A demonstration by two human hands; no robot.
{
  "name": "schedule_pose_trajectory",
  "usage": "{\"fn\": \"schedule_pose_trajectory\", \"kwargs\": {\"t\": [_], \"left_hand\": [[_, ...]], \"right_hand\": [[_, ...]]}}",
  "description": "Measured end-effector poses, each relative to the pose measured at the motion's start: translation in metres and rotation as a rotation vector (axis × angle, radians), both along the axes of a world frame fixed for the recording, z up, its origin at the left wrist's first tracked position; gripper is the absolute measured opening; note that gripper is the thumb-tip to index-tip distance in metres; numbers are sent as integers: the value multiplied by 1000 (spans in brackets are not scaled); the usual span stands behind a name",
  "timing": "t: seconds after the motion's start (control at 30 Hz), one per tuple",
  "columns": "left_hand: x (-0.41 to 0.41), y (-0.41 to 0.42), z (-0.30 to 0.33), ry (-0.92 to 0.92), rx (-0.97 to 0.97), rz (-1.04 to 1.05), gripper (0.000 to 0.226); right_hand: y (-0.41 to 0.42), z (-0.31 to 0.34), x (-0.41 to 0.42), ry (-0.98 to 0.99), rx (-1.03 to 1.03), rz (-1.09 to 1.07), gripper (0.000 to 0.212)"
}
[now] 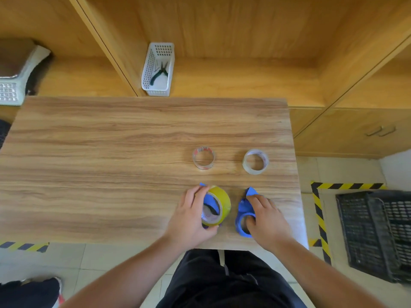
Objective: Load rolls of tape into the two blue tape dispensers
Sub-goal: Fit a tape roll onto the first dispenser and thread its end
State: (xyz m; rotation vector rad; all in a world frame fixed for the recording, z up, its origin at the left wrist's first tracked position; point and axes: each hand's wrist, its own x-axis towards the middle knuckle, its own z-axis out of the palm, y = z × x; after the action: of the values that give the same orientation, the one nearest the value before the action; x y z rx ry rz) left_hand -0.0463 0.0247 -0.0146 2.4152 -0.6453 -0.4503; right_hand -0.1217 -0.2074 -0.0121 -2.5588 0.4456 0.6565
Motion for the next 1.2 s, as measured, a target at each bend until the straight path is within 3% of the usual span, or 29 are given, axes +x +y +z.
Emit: {"fn": "schedule_pose_trajectory", "kwargs": {"t": [0.13, 0.3, 0.7, 1.2], "left_hand": [[-24, -39, -4, 24, 4, -47, 101], [-51, -75, -13, 44, 148, -117, 104], [-82, -127, -32, 148, 367, -5, 106], [-82, -147, -52, 251, 474, 72, 107]], "right_hand": [[-28, -4, -21, 32, -5, -50, 58], [-50, -9, -40, 80, -12, -35, 56], [-71, -19, -55, 154, 51, 94, 59], [-73, -17, -54, 176, 70, 132, 63]]}}
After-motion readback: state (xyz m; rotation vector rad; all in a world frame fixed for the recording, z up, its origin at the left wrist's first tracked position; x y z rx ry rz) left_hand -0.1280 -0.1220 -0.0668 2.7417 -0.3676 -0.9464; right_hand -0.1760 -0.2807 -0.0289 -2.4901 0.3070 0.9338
